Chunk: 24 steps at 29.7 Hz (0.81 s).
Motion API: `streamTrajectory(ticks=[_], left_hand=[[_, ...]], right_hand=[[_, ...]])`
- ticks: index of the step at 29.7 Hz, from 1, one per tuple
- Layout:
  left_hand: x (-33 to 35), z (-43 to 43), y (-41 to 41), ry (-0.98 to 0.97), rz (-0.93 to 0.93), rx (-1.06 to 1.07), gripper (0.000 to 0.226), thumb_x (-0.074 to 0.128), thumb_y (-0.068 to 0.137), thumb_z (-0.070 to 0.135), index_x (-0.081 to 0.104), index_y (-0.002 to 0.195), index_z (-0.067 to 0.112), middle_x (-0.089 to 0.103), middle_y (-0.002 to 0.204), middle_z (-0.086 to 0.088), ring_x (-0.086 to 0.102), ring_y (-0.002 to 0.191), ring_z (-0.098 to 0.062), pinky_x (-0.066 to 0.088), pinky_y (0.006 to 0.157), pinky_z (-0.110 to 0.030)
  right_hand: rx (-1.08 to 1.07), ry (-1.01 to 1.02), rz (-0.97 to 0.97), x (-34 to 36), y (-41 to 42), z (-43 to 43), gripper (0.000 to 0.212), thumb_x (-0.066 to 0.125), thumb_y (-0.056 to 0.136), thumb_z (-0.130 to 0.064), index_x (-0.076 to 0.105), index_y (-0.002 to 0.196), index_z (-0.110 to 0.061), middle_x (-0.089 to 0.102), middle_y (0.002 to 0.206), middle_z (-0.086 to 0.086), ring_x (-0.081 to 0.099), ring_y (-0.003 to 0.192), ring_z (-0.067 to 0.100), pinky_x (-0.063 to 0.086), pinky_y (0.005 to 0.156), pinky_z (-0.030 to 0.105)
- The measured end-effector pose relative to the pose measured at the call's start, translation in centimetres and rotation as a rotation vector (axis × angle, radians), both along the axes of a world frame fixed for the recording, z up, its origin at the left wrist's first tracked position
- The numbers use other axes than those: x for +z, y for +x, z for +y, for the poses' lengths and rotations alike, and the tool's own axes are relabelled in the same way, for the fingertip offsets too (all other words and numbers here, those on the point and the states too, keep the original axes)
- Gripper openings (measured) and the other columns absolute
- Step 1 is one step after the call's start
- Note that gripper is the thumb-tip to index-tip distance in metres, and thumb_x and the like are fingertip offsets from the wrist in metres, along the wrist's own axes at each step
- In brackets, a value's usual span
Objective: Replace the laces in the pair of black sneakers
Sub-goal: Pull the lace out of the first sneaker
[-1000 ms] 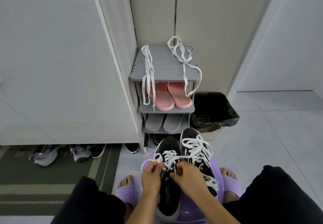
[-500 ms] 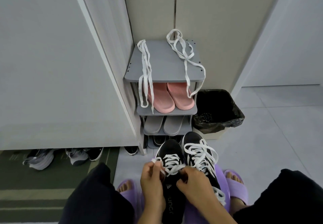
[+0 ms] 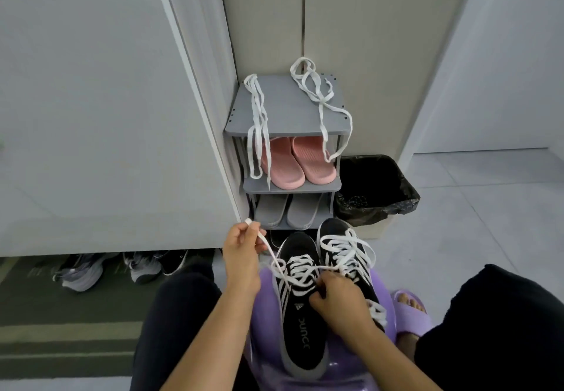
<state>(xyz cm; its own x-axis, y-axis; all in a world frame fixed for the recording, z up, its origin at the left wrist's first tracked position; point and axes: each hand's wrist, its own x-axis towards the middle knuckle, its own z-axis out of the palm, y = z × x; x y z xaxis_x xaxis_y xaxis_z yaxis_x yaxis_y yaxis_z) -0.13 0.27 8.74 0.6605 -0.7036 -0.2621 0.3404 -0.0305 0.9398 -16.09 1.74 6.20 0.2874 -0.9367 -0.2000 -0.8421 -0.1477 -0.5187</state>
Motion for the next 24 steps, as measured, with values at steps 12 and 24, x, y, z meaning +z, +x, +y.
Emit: streamTrajectory(ticks=[12,24], left_hand=[[-6.1,3.1,-4.9,0.496,-0.173,-0.351,0.032,0.060,0.087,0.008,0.044,0.059,0.013,0.044,0.058,-0.004,0.040,0.062,-0.016,0.034,0.054,-0.025],[-2.7,1.0,-1.5,0.175,-0.068,-0.107,0.018,0.065,0.082,0.000,0.062,0.064,0.003,0.059,0.049,-0.002,0.050,0.038,-0.003,0.045,0.041,-0.015]], right_hand=[[0.027,0.007,-0.048,-0.7,-0.4,0.4,0.022,0.052,0.085,-0.023,0.062,0.097,-0.009,0.066,0.100,0.008,0.060,0.094,0.023,0.040,0.076,0.028],[-0.026,0.076,-0.020,-1.1,-0.2,0.1,0.019,0.053,0.084,-0.019,0.061,0.096,-0.007,0.064,0.100,0.010,0.059,0.094,0.027,0.038,0.072,0.031]])
